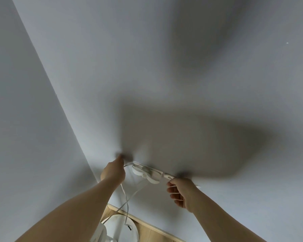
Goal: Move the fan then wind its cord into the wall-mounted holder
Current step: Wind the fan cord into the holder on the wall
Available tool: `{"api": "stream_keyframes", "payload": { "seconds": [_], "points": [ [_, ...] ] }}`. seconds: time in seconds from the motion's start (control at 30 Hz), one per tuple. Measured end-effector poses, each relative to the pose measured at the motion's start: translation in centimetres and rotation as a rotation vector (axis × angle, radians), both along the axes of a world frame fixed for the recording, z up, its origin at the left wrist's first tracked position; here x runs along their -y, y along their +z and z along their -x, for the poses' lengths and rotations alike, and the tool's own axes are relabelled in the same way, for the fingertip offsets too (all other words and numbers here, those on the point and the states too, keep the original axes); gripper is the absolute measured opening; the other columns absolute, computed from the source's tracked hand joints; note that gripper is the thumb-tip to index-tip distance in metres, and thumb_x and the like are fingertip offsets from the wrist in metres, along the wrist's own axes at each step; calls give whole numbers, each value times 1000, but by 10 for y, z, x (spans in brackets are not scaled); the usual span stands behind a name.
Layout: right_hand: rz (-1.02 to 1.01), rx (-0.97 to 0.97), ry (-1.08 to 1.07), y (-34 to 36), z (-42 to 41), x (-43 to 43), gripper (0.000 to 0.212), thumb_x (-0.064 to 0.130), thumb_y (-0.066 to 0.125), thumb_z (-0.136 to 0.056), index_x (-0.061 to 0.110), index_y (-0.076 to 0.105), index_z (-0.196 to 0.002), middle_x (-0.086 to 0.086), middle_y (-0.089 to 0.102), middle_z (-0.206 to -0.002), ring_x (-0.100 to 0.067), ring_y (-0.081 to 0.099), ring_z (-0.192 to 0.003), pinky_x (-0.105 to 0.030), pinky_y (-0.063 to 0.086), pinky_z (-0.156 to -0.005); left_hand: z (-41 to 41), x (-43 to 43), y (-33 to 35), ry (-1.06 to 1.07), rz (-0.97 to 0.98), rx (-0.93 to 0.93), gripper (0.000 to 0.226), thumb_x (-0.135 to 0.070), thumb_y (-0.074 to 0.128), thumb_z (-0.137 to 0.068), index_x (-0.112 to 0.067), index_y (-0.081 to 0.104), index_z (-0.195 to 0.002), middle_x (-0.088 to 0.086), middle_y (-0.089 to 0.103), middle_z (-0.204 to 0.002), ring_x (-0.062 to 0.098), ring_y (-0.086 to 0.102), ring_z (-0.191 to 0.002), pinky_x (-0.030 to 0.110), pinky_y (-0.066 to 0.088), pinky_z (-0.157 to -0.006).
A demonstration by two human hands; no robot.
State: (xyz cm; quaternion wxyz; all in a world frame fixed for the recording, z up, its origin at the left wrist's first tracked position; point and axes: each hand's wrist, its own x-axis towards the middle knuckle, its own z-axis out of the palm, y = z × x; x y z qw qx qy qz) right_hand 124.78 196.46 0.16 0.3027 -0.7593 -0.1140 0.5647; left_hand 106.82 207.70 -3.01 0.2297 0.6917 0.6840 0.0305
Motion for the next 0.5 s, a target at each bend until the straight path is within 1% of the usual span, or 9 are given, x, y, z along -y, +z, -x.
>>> {"api": "stream_keyframes", "payload": {
  "seconds": [0.1,0.2,0.27,0.33,0.37,0.4,0.43,0.47,0.5],
  "points": [
    [15,-17,-1,-3,0,1,17,15,44,-92,10,59,-85,-4,59,-75,-15,51,-63,-24,40,-57,-3,-2,-2,-27,21,-27,34,2,32,-88,-16,52,-108,13,65,-106,29,54,-80,28,42,-67],
    [17,-29,-4,-3,1,1,17,14,44,-92,11,57,-82,-4,58,-72,-15,50,-61,-24,38,-57,-7,5,-9,-73,51,-93,33,-1,33,-89,-16,58,-105,10,65,-109,29,62,-96,26,41,-69],
    [16,-33,3,-3,1,1,16,14,44,-92,11,57,-83,-4,58,-72,-14,50,-61,-24,39,-58,-9,12,-15,-55,115,-57,31,-4,35,-91,-16,61,-104,9,64,-111,28,61,-103,25,40,-71],
    [17,-32,13,-4,1,0,15,14,44,-92,11,57,-84,-4,58,-74,-14,50,-62,-24,40,-58,-11,19,-20,-27,201,19,29,-3,38,-91,-19,62,-93,9,66,-110,27,63,-104,25,44,-71],
    [19,-32,16,-5,1,0,15,14,44,-91,11,57,-84,-3,59,-74,-14,51,-62,-24,40,-59,-13,23,-22,-10,254,75,29,-1,39,-89,-20,59,-82,10,67,-107,27,64,-100,26,49,-71],
    [21,-32,19,-7,1,1,15,14,44,-91,11,57,-84,-4,59,-73,-14,51,-62,-24,40,-58,-15,27,-24,13,301,149,31,2,39,-88,-21,54,-73,11,69,-100,26,67,-92,25,54,-69],
    [22,-33,22,-8,2,1,15,14,44,-91,10,57,-83,-4,59,-73,-14,51,-62,-24,40,-58,-19,33,-26,49,349,232,34,4,38,-89,-21,50,-69,10,68,-89,22,67,-79,22,56,-60],
    [25,-32,30,-9,2,2,16,13,44,-91,10,57,-83,-4,58,-74,-15,51,-62,-25,40,-58,-21,38,-26,86,403,305,34,5,38,-90,-19,49,-68,8,66,-78,17,62,-65,18,50,-47],
    [27,-27,40,-9,3,3,16,12,44,-91,10,57,-83,-5,58,-74,-15,50,-63,-25,40,-59,-23,41,-25,114,452,360,32,5,40,-90,-18,49,-70,5,63,-72,12,56,-57,15,42,-41]
  ]
}}
